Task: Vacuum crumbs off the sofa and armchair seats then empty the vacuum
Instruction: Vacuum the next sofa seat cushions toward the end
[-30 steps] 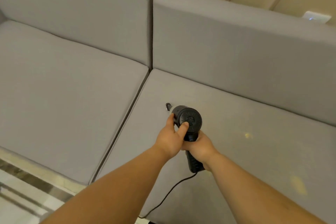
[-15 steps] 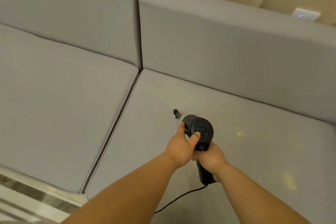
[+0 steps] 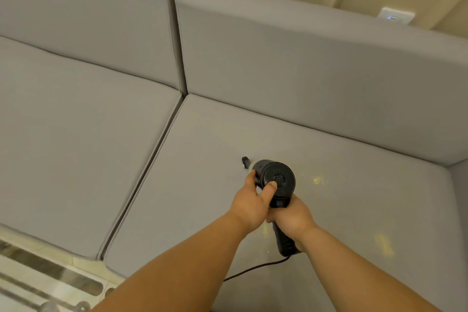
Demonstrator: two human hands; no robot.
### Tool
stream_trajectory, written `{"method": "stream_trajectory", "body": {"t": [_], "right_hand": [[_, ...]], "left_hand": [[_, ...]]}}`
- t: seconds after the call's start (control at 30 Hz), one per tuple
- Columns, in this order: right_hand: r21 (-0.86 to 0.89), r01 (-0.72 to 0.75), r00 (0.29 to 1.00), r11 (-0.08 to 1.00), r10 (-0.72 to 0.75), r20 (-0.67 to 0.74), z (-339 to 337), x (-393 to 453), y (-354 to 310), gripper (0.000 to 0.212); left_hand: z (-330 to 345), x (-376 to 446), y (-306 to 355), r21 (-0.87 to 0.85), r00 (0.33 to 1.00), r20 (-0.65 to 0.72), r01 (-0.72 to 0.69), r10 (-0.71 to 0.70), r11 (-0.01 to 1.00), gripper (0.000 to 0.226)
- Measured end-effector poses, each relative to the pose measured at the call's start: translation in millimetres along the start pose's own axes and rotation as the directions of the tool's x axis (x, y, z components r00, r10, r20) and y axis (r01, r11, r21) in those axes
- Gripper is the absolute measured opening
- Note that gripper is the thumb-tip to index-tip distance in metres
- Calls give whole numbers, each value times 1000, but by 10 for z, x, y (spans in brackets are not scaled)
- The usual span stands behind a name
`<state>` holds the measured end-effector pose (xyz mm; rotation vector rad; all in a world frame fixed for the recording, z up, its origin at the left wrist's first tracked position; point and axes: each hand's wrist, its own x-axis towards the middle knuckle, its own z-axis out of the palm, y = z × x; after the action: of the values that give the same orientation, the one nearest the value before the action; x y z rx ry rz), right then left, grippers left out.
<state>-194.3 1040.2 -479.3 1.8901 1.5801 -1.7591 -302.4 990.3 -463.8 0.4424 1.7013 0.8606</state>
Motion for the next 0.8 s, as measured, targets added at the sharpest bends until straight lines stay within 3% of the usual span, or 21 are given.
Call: {"method": "stream_trajectory", "body": {"t": [0.33, 0.5, 0.8], "right_hand": [[41, 128, 987, 991, -131, 96, 500, 287, -629, 40], [8, 83, 993, 996, -84, 86, 554, 431, -532, 41], [37, 6, 1000, 999, -6, 0, 59, 263, -111, 42]], "left_hand": [[-761, 244, 151, 60, 990, -134, -27, 34, 998, 64], [-776, 383, 64, 141, 998, -69, 4, 5, 990, 67], [-178, 290, 110, 161, 998, 59, 4, -14, 987, 72]]}}
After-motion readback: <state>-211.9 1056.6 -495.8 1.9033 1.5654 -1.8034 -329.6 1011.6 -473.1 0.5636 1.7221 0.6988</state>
